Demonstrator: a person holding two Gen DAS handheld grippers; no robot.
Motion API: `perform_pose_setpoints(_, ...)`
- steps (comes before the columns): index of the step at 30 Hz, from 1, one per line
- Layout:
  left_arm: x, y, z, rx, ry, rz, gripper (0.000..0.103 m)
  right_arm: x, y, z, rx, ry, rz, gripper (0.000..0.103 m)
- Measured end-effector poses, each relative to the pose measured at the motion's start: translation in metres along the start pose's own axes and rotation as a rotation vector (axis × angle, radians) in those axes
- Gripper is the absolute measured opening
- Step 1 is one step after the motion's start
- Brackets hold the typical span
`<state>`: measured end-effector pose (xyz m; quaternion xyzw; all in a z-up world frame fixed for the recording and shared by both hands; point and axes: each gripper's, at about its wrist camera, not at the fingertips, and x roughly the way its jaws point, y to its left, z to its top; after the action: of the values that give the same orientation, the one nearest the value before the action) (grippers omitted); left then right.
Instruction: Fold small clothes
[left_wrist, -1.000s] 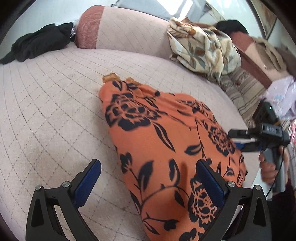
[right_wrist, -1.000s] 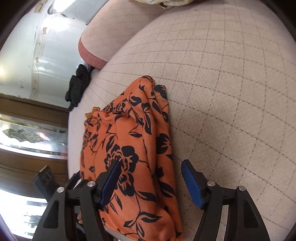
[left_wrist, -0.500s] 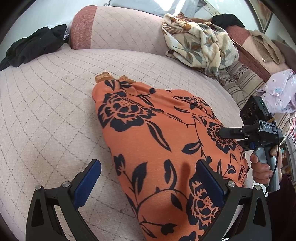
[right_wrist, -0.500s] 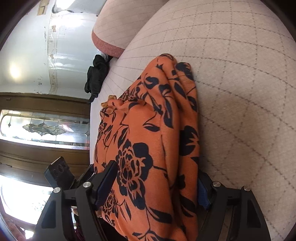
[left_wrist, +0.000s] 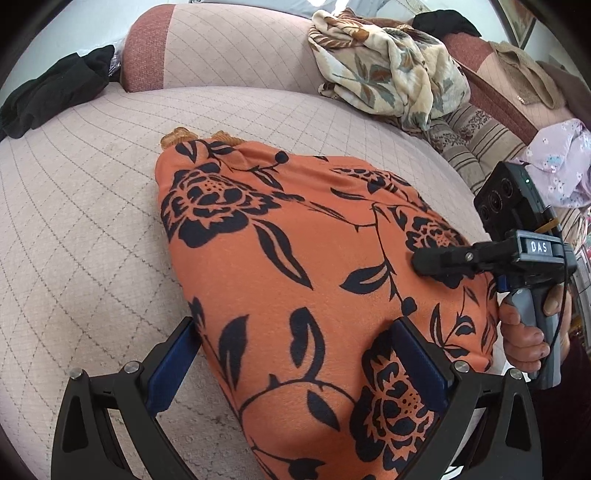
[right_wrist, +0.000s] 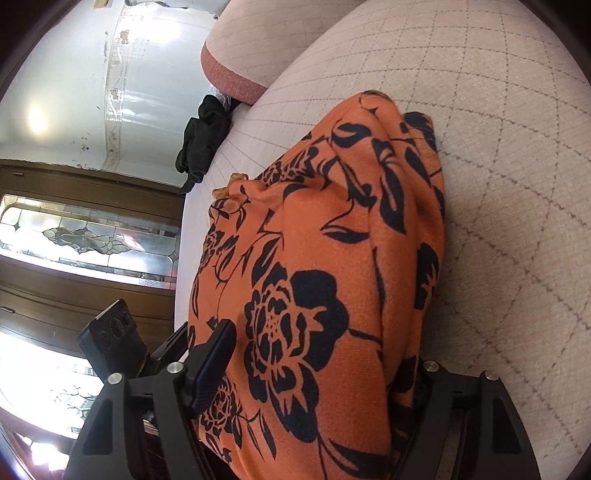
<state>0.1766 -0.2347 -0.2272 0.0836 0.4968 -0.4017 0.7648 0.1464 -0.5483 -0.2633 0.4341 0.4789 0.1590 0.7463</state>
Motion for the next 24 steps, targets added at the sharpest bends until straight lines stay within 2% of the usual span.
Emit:
perform_pose_setpoints(3,0.0,-0.001,-0.002,0.009,-0.009,-0.004,0.102,0.005,0.005,-0.001,-0.032,0.0,-0.057,0.065)
perform_pose_setpoints(6,-0.001,-0.001,-0.002,0.006,-0.024,-0.002,0.094,0.006,0.006,-0.001,-0.029,-0.006,-0.076,0.06)
perform_pose_setpoints(8,-0.005,0.002,-0.002,-0.005,-0.043,0.001,0.079,0.006,0.007,-0.001,-0.028,-0.012,-0.083,0.058)
perform_pose_setpoints(13,-0.014,0.013,-0.001,-0.048,-0.079,-0.021,0.054,0.005,0.018,-0.004,-0.056,-0.027,-0.102,0.052)
perform_pose_setpoints(19,-0.026,0.018,0.001,-0.053,-0.098,-0.009,0.047,0.002,0.038,-0.007,-0.098,-0.054,-0.105,0.051)
perform_pose_setpoints(24,-0.048,0.032,0.0,-0.091,-0.16,0.043,0.046,0.007,0.062,-0.006,-0.134,-0.078,-0.075,0.048)
